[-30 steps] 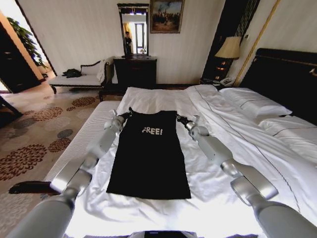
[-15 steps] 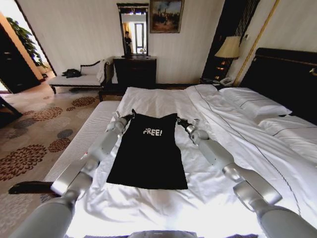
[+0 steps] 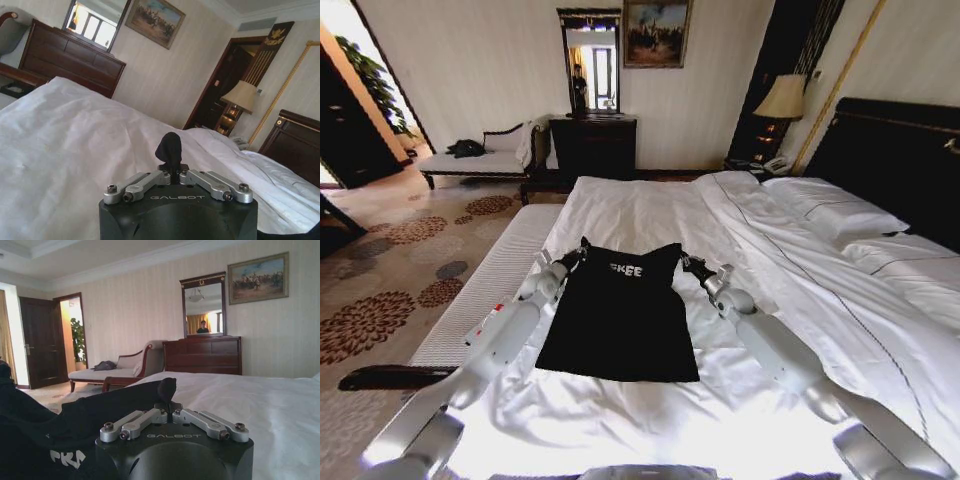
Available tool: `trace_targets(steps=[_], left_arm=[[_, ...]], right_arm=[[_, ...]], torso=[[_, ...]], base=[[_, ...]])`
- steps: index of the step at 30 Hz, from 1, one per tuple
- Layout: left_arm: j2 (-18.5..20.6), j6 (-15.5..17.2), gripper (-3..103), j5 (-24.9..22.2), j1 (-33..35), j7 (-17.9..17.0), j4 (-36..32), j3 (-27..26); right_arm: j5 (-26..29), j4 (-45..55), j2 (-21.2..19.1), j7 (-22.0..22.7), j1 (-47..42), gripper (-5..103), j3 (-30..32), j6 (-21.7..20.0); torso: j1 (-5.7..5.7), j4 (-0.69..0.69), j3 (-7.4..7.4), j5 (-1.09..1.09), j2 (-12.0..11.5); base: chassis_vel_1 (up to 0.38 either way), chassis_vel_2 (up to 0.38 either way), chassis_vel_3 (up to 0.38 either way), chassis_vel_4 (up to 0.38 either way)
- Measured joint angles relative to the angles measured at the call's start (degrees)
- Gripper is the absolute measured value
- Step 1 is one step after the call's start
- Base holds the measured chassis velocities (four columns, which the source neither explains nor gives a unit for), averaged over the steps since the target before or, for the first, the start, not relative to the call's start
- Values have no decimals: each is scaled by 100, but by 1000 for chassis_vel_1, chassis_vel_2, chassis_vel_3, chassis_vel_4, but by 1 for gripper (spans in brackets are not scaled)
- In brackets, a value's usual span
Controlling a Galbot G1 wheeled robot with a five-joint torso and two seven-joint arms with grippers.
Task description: Fold the clothes on the bed.
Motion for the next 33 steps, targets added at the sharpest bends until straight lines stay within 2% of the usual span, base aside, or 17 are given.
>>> trace_targets(steps=[3, 12, 14, 17, 28, 33], left_arm=[[75, -11, 2, -14, 94, -68, -218, -22], [489, -20, 2, -67, 558, -300, -1015, -69], [605, -21, 2, -86, 716, -346, -1184, -175], [805, -21, 2, -91, 1053, -410, -1511, -356], [981, -66, 2, 84, 1831, -492, -2188, -572], [1106, -110, 2, 168, 2199, -507, -2485, -709]], right_arm=[[-2, 282, -92, 36, -187, 0, 75, -22], [-11, 993, -357, 119, -792, 0, 295, -80], [-30, 1167, -419, 124, -993, 0, 356, -88], [-92, 1514, -503, 164, -1326, 0, 444, -98], [-95, 2144, -713, 244, -1898, 0, 812, -135], [-246, 2427, -737, 220, -2403, 0, 1162, -124]], torso=[[0, -3, 0, 2, 0], [0, 0, 1, -1, 0], [0, -3, 0, 2, 0], [0, 0, 1, 3, 0], [1, -1, 1, 0, 0], [1, -1, 1, 1, 0]], base=[[0, 0, 0, 0], [0, 0, 0, 0], [0, 0, 0, 0], [0, 0, 0, 0], [0, 0, 0, 0], [0, 0, 0, 0]])
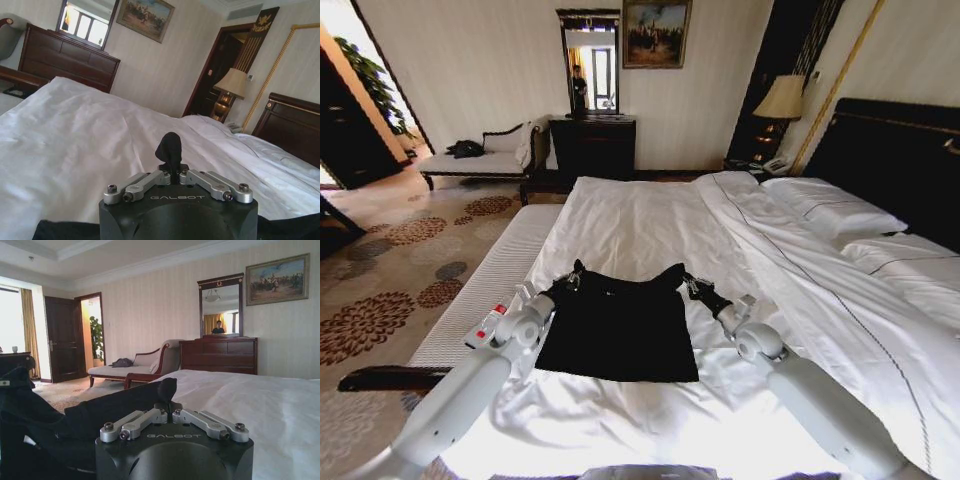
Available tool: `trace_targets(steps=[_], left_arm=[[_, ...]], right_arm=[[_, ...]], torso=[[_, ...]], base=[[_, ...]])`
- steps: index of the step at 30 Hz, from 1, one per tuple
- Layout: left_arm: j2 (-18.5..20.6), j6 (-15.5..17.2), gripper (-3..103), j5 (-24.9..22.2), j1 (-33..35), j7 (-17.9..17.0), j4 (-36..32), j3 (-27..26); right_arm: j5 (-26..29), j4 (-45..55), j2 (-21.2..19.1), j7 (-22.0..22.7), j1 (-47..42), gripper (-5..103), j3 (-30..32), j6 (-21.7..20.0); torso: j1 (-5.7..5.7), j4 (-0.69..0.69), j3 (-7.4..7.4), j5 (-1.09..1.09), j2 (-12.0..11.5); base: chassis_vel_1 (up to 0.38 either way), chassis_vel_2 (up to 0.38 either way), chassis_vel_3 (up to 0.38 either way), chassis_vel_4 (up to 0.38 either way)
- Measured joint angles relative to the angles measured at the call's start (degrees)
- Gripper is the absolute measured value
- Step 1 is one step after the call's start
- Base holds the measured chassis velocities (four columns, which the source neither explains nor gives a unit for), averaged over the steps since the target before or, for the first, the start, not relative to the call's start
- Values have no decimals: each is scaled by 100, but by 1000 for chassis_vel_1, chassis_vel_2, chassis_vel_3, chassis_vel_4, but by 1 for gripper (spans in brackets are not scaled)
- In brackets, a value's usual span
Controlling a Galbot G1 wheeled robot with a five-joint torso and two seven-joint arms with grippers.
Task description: Fold the clothes on the bed.
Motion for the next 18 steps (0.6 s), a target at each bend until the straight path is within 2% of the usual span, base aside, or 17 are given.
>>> trace_targets(steps=[10, 18], left_arm=[[208, -49, 2, 55, 482, 0, -402, -297], [141, -102, 2, 311, 925, 52, -579, -526]], right_arm=[[-347, 406, 151, -29, -735, 0, 408, 18], [-686, 503, 189, -119, -1305, 0, 581, 132]], torso=[[0, 0, 0, 0, -1], [0, 0, 0, 0, -1]], base=[[0, 0, 0, 0], [0, 0, 0, 0]])
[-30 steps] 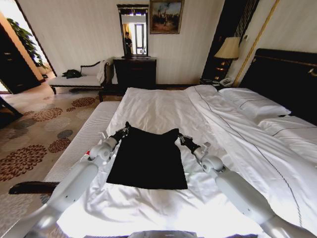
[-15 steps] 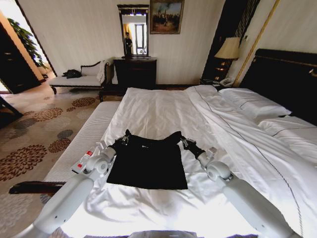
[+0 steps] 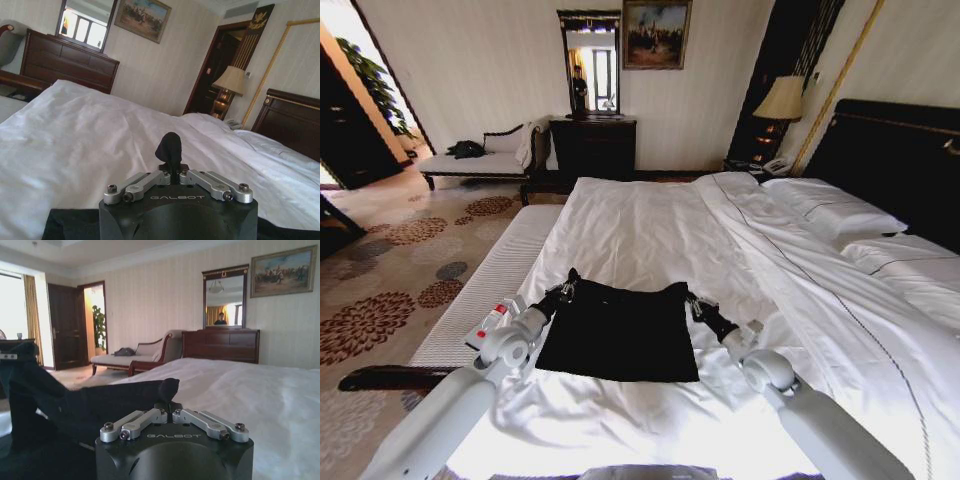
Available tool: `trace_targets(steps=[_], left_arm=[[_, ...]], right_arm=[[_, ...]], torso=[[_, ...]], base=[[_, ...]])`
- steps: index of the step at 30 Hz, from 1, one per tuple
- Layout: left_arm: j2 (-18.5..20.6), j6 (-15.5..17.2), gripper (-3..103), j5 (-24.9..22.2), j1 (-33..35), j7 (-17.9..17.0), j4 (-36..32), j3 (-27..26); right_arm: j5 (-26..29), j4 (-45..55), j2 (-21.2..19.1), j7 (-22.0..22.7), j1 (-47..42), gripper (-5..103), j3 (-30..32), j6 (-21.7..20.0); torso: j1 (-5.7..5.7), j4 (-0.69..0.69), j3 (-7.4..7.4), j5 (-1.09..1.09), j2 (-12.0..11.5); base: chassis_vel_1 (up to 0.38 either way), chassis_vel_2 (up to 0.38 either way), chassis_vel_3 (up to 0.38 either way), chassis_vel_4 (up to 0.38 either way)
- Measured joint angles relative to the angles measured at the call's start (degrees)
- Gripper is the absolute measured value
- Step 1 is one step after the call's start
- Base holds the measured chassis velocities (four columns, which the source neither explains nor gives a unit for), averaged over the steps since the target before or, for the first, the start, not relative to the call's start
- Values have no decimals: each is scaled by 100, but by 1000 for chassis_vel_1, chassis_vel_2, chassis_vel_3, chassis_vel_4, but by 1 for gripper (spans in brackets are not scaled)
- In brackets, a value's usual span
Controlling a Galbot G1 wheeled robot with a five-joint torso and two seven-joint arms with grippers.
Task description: Fold the clothes on the bed.
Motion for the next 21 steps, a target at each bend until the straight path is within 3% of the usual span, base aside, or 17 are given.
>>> trace_targets(steps=[21], left_arm=[[-231, -264, 2, 840, 1154, 184, -156, -85]], right_arm=[[-441, 149, 128, -159, -859, 0, 264, 269]], torso=[[0, 0, -1, 0, 0]], base=[[0, 0, 0, 0]])
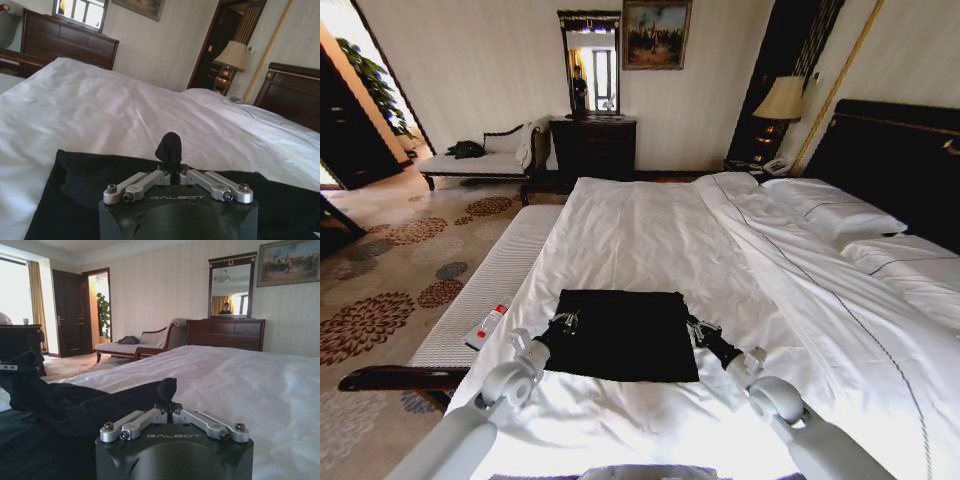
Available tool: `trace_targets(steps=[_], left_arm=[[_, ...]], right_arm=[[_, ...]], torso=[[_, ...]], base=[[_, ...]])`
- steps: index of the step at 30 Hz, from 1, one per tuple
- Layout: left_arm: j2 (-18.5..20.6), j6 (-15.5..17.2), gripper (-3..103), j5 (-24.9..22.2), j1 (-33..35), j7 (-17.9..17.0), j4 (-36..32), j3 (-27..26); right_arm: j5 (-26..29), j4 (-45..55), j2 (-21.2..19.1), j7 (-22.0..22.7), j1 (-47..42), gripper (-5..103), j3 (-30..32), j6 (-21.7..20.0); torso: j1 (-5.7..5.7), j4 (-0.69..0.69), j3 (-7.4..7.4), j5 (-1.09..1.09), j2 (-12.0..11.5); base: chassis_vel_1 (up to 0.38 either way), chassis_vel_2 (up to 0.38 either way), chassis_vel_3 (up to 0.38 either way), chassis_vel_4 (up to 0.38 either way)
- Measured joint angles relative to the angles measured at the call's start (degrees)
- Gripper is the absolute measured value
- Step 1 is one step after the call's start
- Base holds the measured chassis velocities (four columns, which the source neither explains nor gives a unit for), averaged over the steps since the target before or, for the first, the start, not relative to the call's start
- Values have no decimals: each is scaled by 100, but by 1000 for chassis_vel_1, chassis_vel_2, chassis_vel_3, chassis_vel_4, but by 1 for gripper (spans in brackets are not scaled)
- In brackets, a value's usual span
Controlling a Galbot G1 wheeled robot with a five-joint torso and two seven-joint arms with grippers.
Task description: Fold the clothes on the bed.
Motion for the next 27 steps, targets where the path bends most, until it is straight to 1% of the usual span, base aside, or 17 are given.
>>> trace_targets(steps=[7, 10, 15, 21, 27], left_arm=[[89, -52, 2, 73, 198, 58, 7, -65], [186, -86, 2, 149, 313, 88, 36, -28], [209, -106, 2, 204, 323, 91, 147, 7], [261, -129, 2, 214, 384, 128, 172, -38], [266, -161, 2, 313, 609, 176, 137, -90]], right_arm=[[-173, -69, 89, -54, -157, 0, 4, 100], [-273, -142, 178, -83, -234, 0, -15, 162], [-401, -187, 282, -108, -350, 0, -47, 217], [-482, -209, 308, -140, -450, 0, -53, 262], [-584, -213, 341, -162, -543, 0, -85, 291]], torso=[[0, 0, 0, 0, 0], [0, 0, 0, 0, 0], [0, 0, 0, -1, 0], [0, 0, 0, 0, 0], [0, 0, 0, -1, 0]], base=[[0, 0, 0, 0], [0, 0, 0, 0], [0, 0, 0, 0], [0, 0, 0, 0], [0, 0, 0, 0]])
